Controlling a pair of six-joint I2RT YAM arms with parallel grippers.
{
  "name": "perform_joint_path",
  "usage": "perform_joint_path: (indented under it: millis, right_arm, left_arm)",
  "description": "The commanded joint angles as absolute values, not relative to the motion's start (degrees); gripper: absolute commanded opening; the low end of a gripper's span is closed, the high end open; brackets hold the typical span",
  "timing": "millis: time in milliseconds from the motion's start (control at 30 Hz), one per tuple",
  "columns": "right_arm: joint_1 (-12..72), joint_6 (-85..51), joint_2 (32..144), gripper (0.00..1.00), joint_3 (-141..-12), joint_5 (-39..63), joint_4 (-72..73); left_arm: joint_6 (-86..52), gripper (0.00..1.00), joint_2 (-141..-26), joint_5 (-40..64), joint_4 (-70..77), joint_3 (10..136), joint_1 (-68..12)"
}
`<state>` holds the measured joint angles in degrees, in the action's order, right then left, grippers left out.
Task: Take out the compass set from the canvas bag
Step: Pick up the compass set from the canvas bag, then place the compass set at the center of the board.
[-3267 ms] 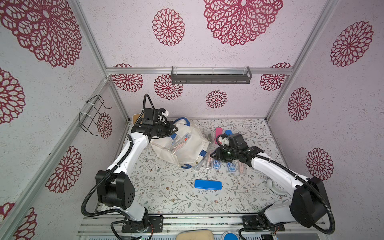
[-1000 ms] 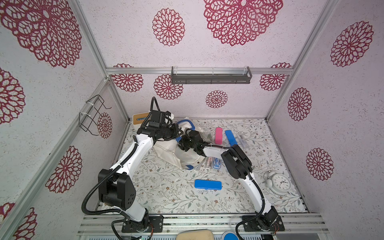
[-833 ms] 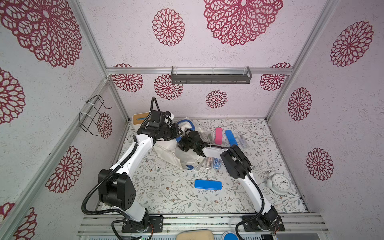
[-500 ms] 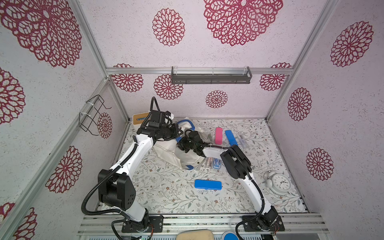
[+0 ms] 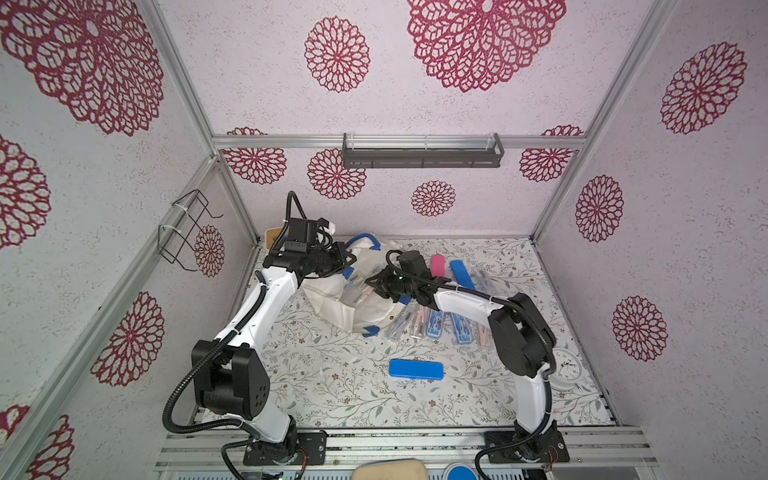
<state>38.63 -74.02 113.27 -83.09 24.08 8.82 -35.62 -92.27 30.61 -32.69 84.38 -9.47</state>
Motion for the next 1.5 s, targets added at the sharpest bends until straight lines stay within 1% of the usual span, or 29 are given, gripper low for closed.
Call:
perform_joint_path:
  millis: [0, 100, 267, 433, 533, 667, 867, 1033, 1200, 1300, 1467]
  right_arm:
    - [35.33, -64.26, 104.2, 0.16, -80.46, 23.68, 4.38]
    - [33.1, -59.04, 96.91, 0.15, -76.17, 24.82, 2.2]
    - [28.1, -51.83, 87.25, 0.16, -68.57, 30.38, -0.99]
    - [26.15, -44.28, 82.69, 0.15, -63.23, 31.86, -8.53]
    - [26.21, -44.73, 82.77, 0.16, -59.27, 31.65, -7.27]
    - [27.05, -47.29, 86.81, 0.16, -57.51, 31.27, -3.21]
    - [30.94, -52.22, 98.73, 0.17, -62.63, 30.28, 2.9]
    - [32.31, -59.24, 109.47, 0.17, -68.91, 30.98, 10.25]
    - [33.65, -62.95, 117.54, 0.18, -77.73, 31.91, 11.26]
    - [34.01, -64.61, 120.58, 0.19, -80.49, 31.34, 10.87]
    - [34.01, -66.31, 121.89, 0.22, -79.43, 30.4, 11.34]
  left_arm:
    - [-35.34, 0.0, -91.08, 30.72, -31.55, 85.0, -7.66]
    - [-35.3, 0.0, -90.98, 30.91, -31.11, 84.63, -6.97]
    - [-35.15, 0.0, -90.88, 31.14, -31.33, 84.75, -5.9]
    - [-34.29, 0.0, -90.06, 31.32, -33.57, 86.4, -4.37]
    - [-34.83, 0.0, -88.88, 32.12, -34.54, 87.13, -2.33]
    - [-35.69, 0.0, -86.59, 33.55, -35.59, 90.02, 0.64]
    - [-35.39, 0.0, -85.42, 34.3, -40.48, 97.36, 3.97]
    - [-35.03, 0.0, -84.18, 34.19, -41.96, 98.0, 4.72]
    - [-34.53, 0.0, -83.15, 34.89, -42.37, 97.45, 5.2]
    - [-34.18, 0.0, -82.88, 35.37, -42.46, 97.03, 5.61]
    - [-33.83, 0.0, -82.88, 36.17, -42.37, 95.5, 5.63]
